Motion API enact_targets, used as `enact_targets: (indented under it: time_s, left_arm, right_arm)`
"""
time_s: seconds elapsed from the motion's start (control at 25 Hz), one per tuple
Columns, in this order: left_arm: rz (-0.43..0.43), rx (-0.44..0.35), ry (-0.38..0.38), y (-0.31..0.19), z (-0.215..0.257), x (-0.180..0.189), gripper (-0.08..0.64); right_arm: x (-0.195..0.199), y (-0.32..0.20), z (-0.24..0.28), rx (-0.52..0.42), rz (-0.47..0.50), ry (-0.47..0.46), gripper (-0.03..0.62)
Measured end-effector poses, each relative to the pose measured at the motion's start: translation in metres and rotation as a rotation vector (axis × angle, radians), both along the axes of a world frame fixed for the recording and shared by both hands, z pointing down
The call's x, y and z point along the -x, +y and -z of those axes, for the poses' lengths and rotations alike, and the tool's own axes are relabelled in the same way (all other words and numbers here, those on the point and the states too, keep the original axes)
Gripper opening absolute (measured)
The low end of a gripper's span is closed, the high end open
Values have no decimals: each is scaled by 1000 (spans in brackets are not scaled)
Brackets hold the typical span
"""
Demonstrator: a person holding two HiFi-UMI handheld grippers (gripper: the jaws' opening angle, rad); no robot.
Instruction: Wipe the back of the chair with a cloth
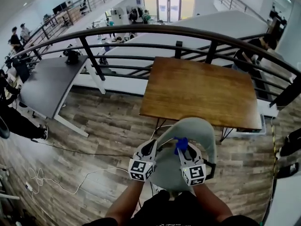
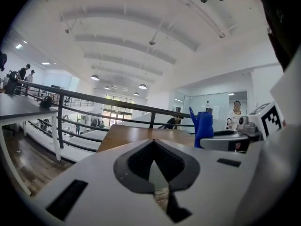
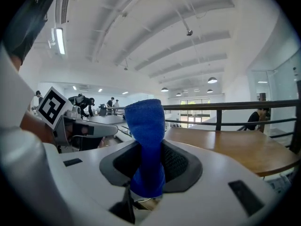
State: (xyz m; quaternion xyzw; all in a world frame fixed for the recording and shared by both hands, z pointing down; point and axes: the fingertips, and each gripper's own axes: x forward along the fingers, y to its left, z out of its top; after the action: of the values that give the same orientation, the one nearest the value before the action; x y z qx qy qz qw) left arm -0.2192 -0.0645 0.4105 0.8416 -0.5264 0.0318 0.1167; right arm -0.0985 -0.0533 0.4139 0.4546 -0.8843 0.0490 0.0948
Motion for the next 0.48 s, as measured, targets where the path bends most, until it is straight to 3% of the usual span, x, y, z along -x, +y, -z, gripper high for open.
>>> enact_targets:
  time_s: [0.28, 0.48]
  left_arm:
    - [-32, 39, 5, -31, -20, -14, -2]
    - [-46, 55, -36, -56, -43, -28, -2]
  right_arm:
    - [-2, -33, -21, 24, -43, 26, 117]
    - [-13, -62, -50, 53, -85, 22, 117]
